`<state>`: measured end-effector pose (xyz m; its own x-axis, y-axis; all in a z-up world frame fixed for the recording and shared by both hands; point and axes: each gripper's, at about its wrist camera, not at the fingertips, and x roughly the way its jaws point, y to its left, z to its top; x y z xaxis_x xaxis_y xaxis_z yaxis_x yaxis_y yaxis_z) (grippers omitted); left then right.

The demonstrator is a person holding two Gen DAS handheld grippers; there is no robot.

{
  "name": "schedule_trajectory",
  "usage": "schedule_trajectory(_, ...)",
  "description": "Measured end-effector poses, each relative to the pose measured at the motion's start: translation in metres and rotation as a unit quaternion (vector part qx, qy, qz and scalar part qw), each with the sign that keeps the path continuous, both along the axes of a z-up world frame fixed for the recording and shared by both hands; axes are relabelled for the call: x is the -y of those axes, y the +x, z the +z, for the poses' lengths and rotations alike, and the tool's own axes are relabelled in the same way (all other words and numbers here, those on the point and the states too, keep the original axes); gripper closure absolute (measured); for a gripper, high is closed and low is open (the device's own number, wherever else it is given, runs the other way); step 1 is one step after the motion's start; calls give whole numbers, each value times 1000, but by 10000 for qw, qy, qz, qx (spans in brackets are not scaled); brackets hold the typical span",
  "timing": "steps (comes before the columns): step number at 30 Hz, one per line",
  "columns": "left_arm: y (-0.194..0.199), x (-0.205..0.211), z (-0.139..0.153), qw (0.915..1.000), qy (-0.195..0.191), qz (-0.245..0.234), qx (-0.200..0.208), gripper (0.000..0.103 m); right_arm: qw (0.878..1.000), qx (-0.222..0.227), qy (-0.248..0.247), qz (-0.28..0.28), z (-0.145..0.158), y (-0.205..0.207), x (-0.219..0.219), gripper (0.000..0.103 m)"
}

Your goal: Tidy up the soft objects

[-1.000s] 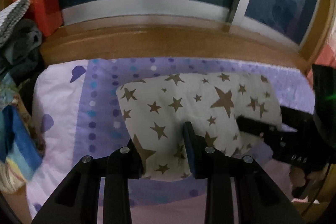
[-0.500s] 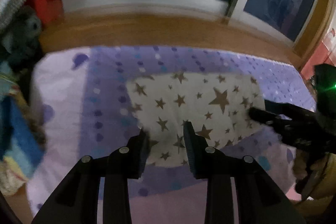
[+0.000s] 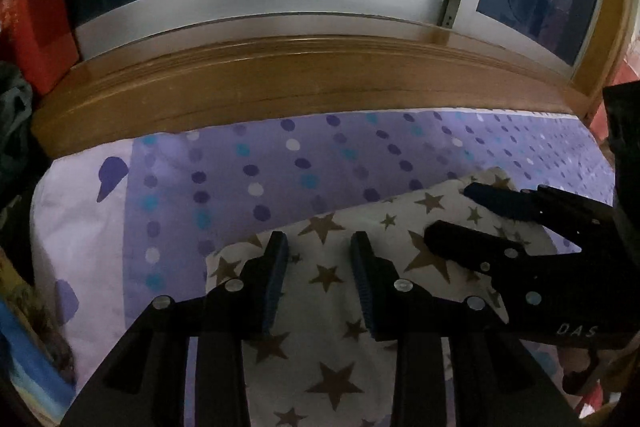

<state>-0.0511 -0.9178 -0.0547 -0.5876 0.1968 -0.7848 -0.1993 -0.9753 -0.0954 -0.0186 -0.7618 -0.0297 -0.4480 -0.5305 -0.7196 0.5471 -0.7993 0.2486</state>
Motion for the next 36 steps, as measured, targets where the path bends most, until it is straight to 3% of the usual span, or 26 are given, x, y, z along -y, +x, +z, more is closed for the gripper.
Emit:
schedule_trajectory(5, 9, 0, 10, 9999, -51, -85, 66, 68, 9999, 132, -28, 25, 13, 2, -5, 42)
schedule_trajectory(10, 49, -7, 25, 9977, -607, -278, -83, 68, 9998, 108, 176, -42, 30, 40, -23, 42)
schedule_trajectory(14, 63, -5, 3, 9987, -414, -138, 260, 68, 9992, 244, 324, -15, 16, 63, -31, 42)
schedule_trajectory(17, 59, 0, -6, 9996, -218, -16, 193, 66, 9982, 342, 489, -110, 0, 61, -25, 41)
schedule_trajectory(25, 72, 6, 8, 9995, 18, 185, 260, 66, 9977, 446, 326, -388, 16, 67, -34, 41)
schedule_trajectory(31, 101, 1, 13, 9960, 528, 279, 666, 66, 9953, 556, 583, -538, 26, 97, -44, 40)
schedule_trajectory(36, 114, -11, 14, 9955, 336, 283, 842, 66, 9923, 870, 662, -581, 24, 120, -51, 38)
